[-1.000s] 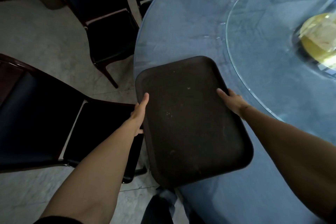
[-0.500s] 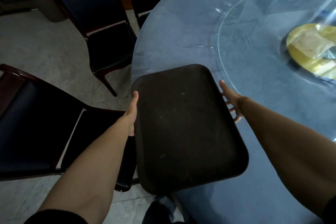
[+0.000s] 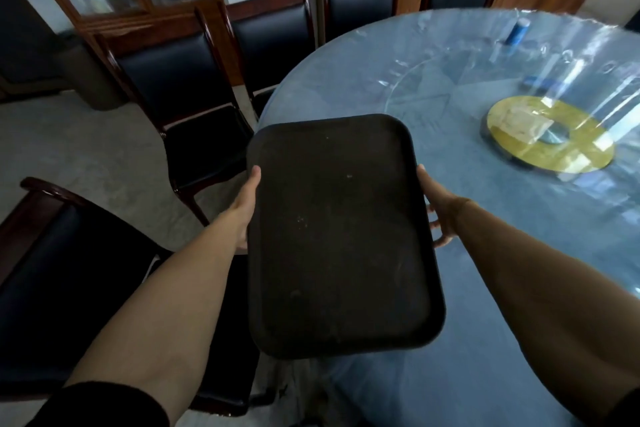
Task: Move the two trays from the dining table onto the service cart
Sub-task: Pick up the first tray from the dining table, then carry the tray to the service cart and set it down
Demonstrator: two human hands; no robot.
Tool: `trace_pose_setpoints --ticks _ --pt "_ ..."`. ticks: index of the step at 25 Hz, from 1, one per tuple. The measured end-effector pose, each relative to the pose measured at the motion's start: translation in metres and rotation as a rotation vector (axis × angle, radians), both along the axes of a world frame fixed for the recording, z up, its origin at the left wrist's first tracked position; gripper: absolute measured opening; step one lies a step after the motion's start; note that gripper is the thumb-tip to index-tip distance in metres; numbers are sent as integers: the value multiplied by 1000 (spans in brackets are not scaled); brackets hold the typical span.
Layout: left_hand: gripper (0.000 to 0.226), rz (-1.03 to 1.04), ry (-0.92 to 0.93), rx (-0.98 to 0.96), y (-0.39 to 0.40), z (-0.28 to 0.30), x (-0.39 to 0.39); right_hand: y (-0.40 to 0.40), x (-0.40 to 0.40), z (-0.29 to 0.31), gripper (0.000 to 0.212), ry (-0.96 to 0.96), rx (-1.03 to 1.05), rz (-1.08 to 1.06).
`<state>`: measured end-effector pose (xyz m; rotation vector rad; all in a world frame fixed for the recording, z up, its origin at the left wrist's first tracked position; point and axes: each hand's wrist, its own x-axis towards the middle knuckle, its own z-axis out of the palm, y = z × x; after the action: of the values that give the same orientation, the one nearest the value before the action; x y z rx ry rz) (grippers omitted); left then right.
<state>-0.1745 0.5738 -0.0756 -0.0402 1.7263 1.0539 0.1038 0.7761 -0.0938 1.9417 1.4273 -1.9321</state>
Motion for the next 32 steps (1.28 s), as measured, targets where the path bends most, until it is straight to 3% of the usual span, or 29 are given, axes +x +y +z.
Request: trace_pose_setpoints --ticks 10,17,25,32 --pt "105 -205 84 135 20 38 21 -53 57 52 75 30 112 -244" --pt "86 -510 76 120 45 44 67 -114 136 68 74 9 173 -522" --pt "78 -847 53 151 63 54 185 -215 253 80 78 -2 225 -899" --pt "81 -1142 18 193 25 61 312 -347 344 99 88 -51 219 -1179"
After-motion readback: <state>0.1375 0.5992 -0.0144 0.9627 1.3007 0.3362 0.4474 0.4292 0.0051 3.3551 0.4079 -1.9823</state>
